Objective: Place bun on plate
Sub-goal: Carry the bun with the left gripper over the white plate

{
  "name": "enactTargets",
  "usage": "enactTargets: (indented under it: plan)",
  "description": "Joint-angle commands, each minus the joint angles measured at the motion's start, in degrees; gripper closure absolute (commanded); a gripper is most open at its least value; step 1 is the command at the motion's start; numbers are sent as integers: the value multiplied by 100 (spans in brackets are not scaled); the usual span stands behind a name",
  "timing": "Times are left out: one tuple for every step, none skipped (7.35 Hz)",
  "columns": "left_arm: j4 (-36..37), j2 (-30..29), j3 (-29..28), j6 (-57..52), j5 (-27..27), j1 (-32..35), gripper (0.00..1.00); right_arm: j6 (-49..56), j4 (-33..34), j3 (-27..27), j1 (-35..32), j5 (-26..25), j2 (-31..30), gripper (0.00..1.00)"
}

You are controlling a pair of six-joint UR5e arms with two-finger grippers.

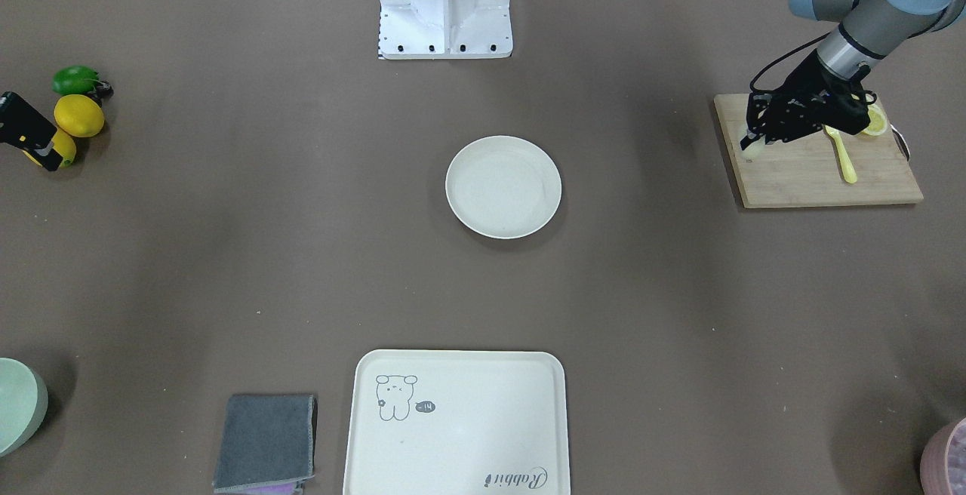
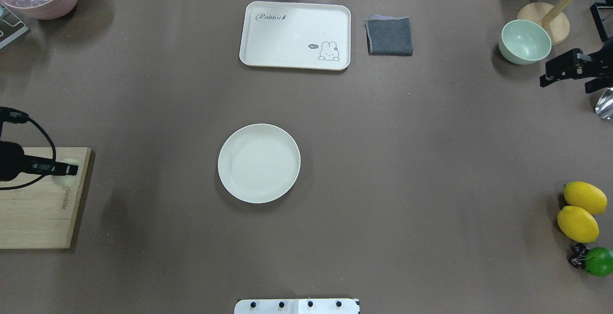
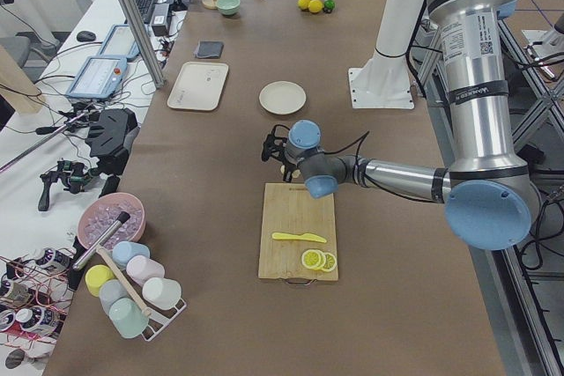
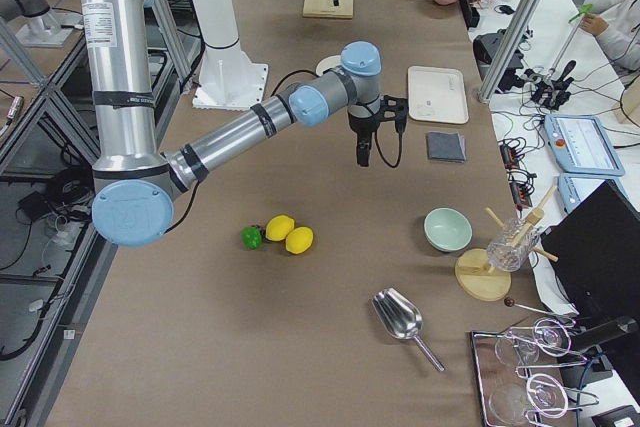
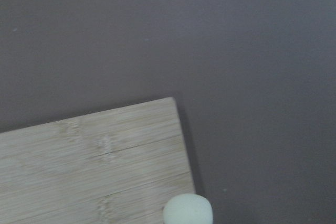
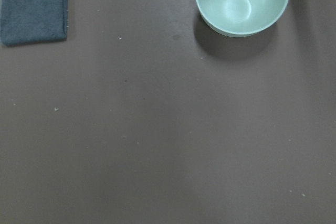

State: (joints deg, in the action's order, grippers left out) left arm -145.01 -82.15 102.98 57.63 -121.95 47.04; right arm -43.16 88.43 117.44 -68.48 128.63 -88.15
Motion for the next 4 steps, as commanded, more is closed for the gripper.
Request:
enactTargets:
  plan:
    - [237, -1290, -101, 1377, 161, -377, 100, 88, -10, -10, -140, 39, -377, 0]
    - [298, -1721, -120, 1861, 859, -1059, 100, 97, -10, -2, -148, 39, -465, 0]
    - [942, -2378, -137, 2327, 1449, -1570, 100, 114, -10, -10, -149, 48, -475, 0]
    - [1610, -3246, -346, 2541, 2177, -2106, 100, 106, -10, -2, -149, 48, -475, 0]
